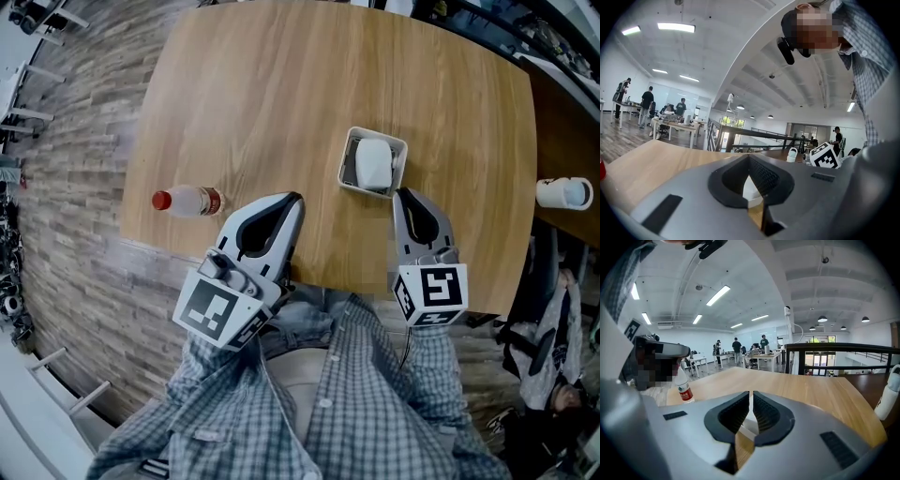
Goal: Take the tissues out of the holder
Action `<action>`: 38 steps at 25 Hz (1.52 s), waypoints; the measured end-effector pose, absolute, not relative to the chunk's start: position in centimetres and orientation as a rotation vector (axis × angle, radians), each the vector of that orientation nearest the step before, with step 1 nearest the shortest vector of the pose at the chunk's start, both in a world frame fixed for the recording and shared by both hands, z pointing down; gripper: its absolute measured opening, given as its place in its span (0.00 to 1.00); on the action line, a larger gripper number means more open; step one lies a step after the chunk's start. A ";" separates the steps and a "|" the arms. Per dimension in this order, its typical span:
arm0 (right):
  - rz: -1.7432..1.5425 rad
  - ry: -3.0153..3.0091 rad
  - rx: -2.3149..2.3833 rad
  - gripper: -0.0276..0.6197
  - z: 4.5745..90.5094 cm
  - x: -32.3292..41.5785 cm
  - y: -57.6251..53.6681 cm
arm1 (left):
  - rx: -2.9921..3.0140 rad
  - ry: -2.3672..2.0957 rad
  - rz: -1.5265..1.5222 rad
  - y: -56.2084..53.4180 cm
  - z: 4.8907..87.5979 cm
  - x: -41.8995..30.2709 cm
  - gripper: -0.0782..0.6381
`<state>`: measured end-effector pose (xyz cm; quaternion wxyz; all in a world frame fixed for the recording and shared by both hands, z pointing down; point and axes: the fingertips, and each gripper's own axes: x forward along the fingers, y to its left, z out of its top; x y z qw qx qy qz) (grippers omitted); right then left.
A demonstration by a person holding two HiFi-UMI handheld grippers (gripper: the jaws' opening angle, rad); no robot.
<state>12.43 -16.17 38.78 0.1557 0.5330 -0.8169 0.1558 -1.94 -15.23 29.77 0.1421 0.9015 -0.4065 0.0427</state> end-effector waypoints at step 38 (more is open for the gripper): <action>0.622 -2.081 1.438 0.50 48.8 10.5 -20.3 | 2.497 -1.058 0.177 -17.5 34.9 -2.1 0.12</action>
